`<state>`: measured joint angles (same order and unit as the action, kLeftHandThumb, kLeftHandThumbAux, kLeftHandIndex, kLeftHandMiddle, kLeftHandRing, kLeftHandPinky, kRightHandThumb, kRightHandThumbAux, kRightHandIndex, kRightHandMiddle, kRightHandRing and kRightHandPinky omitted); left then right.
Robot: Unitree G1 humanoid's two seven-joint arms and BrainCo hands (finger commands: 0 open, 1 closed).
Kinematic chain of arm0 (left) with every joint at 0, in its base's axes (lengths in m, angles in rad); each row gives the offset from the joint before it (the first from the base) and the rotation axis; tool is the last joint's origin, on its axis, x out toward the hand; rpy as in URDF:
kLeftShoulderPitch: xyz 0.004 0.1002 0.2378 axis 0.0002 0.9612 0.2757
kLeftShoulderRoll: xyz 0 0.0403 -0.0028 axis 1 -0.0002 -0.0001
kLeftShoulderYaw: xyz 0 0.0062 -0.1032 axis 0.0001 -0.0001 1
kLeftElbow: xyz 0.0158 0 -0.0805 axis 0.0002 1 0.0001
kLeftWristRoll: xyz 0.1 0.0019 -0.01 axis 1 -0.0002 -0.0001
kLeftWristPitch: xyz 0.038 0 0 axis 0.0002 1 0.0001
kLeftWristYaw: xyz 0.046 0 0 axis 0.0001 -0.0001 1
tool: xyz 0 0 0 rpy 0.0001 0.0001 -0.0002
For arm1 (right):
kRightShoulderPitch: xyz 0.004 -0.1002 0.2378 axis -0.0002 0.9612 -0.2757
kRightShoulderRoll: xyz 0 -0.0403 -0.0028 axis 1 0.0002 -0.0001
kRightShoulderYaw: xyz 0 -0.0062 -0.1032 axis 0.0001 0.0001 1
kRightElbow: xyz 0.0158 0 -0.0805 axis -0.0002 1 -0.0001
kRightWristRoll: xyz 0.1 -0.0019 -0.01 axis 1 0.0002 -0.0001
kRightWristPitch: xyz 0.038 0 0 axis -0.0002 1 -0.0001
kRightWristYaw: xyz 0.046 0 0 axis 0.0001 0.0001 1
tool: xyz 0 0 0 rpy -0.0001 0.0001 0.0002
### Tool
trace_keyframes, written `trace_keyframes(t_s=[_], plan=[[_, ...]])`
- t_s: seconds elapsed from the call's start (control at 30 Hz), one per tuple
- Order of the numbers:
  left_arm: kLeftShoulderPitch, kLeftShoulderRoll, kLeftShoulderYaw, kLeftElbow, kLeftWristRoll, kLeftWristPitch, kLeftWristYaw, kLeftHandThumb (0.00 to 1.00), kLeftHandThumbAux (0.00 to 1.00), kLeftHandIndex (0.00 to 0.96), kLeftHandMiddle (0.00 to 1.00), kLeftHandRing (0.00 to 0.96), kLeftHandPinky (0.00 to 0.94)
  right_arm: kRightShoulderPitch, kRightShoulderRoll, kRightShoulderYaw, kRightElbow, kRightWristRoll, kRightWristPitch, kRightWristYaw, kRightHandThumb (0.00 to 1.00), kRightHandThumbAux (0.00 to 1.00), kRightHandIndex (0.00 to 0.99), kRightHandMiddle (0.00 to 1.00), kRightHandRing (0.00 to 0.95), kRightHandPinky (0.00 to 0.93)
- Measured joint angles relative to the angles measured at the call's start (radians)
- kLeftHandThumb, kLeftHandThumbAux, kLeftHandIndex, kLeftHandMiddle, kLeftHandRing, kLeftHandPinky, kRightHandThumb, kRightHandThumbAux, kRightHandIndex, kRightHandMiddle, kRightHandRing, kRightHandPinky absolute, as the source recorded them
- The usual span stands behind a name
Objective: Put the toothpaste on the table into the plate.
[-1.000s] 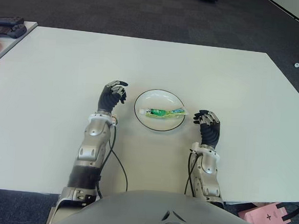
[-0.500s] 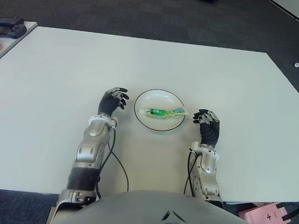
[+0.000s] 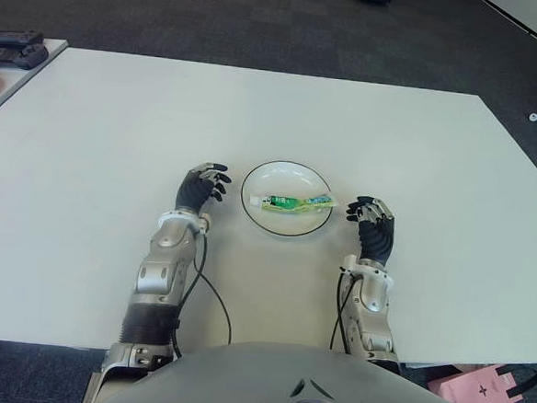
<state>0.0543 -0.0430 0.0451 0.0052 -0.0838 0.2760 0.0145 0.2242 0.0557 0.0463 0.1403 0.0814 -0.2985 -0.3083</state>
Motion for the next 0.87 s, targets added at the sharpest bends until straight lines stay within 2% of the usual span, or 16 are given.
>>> trace_keyframes(t_s=[0.43,0.87], plan=[[0.002,0.003,0.001,0.035,0.001,-0.033,0.0,0.841,0.675,0.412,0.549,0.685,0.683,-0.001,0.0,0.002,0.003,-0.001,-0.006,-0.008,0.708,0.724,0.433,0.558,0.532,0.52],[0.009,0.002,-0.01,0.043,0.017,-0.035,0.0,0.839,0.676,0.409,0.544,0.684,0.684,-0.001,0.0,0.003,0.004,-0.003,-0.006,-0.008,0.707,0.725,0.433,0.565,0.534,0.527]])
